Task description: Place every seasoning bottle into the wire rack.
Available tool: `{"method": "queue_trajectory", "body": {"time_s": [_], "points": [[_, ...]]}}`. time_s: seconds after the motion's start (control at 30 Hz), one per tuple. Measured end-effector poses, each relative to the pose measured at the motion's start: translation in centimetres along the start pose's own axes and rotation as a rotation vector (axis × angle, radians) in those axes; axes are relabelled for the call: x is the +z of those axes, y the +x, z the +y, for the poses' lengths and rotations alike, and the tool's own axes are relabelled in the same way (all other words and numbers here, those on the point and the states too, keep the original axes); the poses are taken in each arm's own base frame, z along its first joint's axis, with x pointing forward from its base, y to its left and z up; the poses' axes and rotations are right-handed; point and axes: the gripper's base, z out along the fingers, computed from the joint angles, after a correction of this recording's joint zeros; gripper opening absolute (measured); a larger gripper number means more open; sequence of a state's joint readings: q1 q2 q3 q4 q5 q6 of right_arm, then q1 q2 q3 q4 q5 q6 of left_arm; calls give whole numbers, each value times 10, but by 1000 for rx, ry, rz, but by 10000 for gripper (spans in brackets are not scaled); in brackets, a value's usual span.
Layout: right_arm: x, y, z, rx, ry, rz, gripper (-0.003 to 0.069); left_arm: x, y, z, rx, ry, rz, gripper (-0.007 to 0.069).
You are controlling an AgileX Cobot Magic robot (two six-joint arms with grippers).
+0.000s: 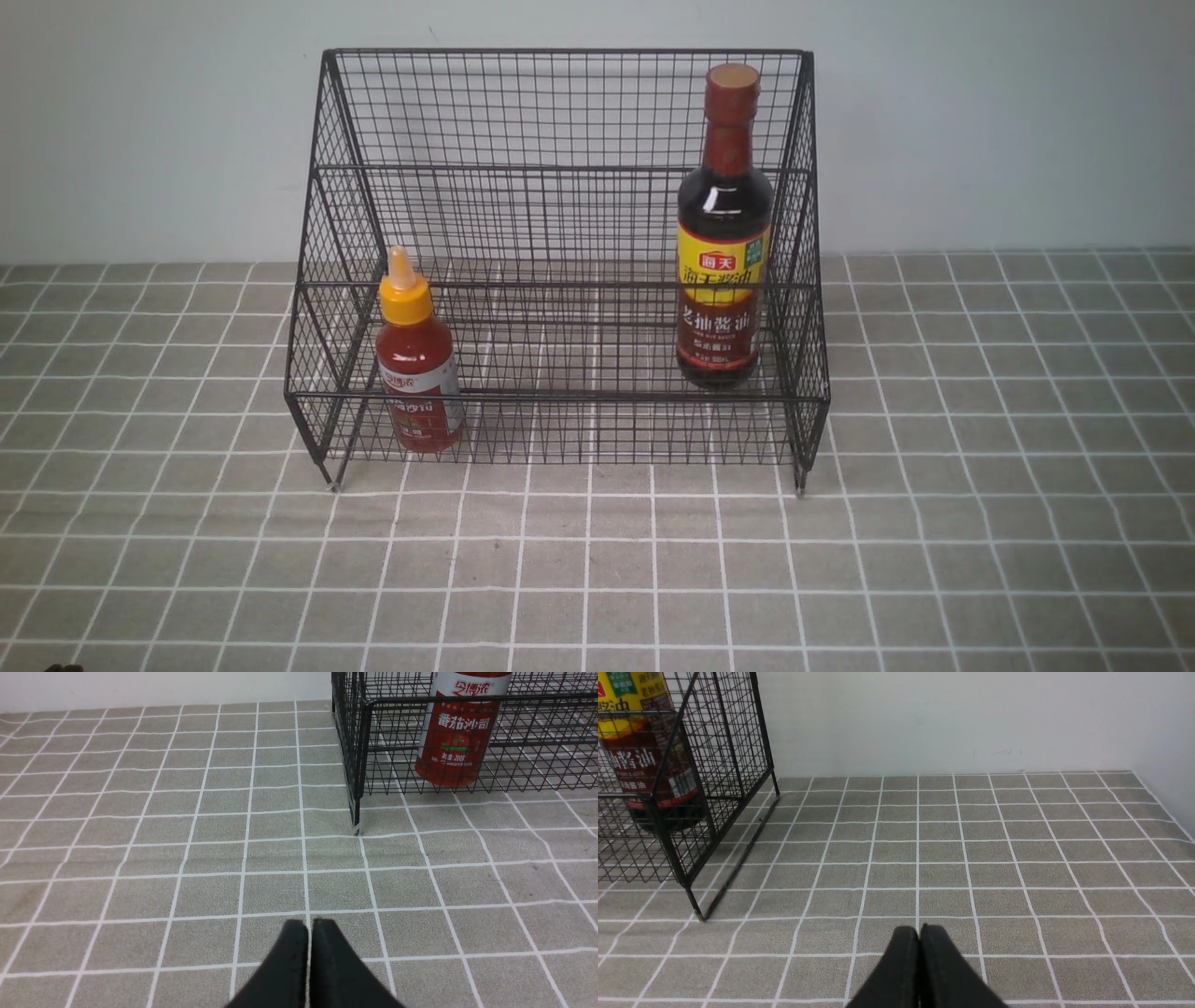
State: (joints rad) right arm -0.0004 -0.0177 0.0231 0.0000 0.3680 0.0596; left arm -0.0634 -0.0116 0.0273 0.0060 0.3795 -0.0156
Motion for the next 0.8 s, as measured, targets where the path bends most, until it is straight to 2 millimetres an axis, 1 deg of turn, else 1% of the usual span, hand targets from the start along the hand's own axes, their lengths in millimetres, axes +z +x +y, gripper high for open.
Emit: {"method": "queue_trajectory", "body": {"time_s": [0.8], "points": [[0, 0, 0, 26, 0, 0, -13, 0, 0, 0, 0, 0, 0, -7]]}}
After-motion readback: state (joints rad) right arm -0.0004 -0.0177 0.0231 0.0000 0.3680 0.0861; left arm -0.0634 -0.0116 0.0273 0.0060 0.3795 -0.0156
